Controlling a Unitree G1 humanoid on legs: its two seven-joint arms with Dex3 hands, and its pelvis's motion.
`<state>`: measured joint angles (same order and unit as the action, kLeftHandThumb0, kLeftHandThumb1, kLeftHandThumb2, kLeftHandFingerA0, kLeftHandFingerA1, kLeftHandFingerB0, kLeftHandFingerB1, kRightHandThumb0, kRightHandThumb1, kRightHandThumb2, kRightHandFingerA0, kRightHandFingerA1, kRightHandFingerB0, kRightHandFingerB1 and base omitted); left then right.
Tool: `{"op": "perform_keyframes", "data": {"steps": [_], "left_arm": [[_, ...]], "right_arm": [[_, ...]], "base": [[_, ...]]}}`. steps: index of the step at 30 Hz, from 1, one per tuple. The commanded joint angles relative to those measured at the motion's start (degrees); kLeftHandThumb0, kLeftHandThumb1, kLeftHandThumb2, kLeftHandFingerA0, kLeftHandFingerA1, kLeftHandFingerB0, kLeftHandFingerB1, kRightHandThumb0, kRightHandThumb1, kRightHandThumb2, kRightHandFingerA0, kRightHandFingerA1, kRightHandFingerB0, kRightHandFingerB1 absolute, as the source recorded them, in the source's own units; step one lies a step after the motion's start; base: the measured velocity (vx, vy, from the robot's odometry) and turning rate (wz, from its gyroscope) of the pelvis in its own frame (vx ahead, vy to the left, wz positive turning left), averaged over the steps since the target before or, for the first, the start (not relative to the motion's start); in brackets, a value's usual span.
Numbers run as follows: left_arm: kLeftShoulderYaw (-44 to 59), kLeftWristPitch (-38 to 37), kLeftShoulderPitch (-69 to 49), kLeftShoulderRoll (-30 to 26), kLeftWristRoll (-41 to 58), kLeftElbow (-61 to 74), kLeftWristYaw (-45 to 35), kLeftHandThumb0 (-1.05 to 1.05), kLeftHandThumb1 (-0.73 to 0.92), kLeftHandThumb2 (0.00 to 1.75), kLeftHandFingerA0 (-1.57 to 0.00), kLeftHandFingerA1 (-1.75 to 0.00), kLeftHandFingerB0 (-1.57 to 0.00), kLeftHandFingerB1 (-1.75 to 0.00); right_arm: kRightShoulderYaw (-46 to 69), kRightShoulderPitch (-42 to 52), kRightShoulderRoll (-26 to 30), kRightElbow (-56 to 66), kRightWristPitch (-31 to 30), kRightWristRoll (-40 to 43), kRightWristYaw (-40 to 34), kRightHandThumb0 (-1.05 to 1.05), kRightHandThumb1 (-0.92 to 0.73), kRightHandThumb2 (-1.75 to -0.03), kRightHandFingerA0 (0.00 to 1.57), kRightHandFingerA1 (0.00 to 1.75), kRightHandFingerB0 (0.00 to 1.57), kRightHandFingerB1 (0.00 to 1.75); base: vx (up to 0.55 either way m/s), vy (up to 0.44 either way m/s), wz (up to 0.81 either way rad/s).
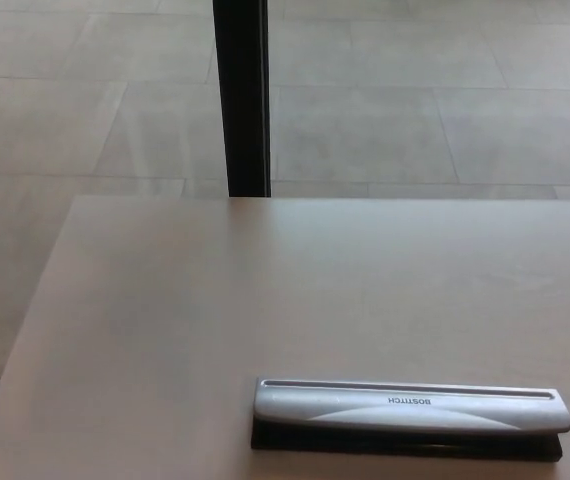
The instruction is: A hole pucnch is kept on the middle on the desk infront of the robot and the robot uses both its hands as fists to press on it and use it
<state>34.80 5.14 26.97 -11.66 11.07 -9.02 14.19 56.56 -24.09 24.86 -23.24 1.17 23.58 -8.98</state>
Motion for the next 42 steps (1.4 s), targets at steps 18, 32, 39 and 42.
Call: {"op": "perform_keyframes", "data": {"steps": [18, 32, 39, 42], "left_arm": [[-40.77, 20.3, -9.93, 23.53, 8.86, 34.86, -2.63, -0.2, 0.72, 1.04, -0.92, -1.75, -0.54, -1.52], [-51.19, 19.98, -21.01, 26.89, 7.1, 30.41, 0.17, -0.27, 0.77, 0.92, -0.87, -1.75, -0.52, -1.6], [-54.88, 15.79, -25.95, 29.81, 5.31, 24.49, 3.25, -0.29, 0.77, 0.92, -0.87, -1.75, -0.51, -1.61], [-55.32, 14.24, -26.25, 30.26, 4.85, 21.64, 3.67, -0.32, 0.81, 0.83, -0.85, -1.75, -0.49, -1.61]], "right_arm": [[-48.03, 22.2, -24.96, 45.87, -11.82, -0.99, 5.58, -0.27, -0.7, -1.01, 0.94, 1.75, 0.7, 1.23], [-55.13, 28.39, -20.69, 45.03, -14.26, -4.98, 5.8, -0.3, -0.72, -0.95, 0.99, 1.75, 0.6, 1.6], [-57.37, 28.49, -21.07, 43.51, -15.46, -5.6, 7.28, -0.36, -0.68, -1.0, 1.0, 1.75, 0.61, 1.67], [-57.61, 27.61, -20.91, 42.12, -15.52, -6.52, 7.58, -0.38, -0.67, -1.0, 1.04, 1.75, 0.63, 1.66]], "base": [[0.0, 0.0, 0.0], [0.0, 0.0, 0.0], [0.0, 0.0, 0.0], [0.0, 0.0, 0.0]]}}
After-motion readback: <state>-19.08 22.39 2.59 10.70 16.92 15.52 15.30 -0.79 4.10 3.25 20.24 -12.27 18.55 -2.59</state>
